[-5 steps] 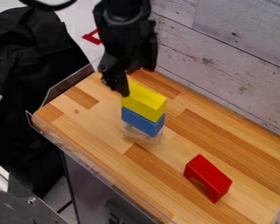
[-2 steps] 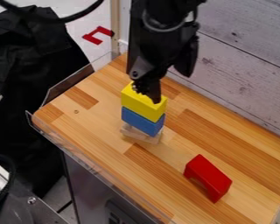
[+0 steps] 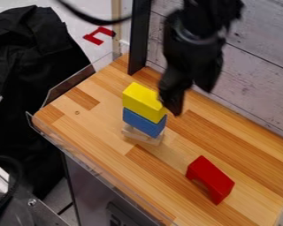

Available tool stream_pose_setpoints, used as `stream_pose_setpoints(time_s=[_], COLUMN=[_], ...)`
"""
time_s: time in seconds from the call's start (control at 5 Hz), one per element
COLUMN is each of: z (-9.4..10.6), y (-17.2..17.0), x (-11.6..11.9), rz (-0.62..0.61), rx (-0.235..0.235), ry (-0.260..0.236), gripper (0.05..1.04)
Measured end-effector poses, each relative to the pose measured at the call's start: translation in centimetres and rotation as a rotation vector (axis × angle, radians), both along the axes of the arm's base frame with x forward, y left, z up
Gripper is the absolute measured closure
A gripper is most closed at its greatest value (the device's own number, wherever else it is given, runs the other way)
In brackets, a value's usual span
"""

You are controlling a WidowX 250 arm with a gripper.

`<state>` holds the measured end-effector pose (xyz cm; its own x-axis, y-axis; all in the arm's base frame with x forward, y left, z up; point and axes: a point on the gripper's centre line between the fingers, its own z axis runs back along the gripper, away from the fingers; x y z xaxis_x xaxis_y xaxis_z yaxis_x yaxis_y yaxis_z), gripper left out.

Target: Put the red block on top of the other block

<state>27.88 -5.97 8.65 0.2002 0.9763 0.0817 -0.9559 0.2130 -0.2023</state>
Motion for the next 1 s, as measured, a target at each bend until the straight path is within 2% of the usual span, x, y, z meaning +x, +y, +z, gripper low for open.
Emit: stream_pose_setpoints(time_s=[0.2,0.6,1.0], z=[-1.2,-2.6,-4.7], y=[-1.5,-2.4,-2.9], x=[0.1,0.0,-0.5], rz=[-0.022,-0.014,-0.033], rx=[-0.008,-0.038,-0.055], ry=[0.022,0.028,0.077], gripper=[0.083,0.083,0.083])
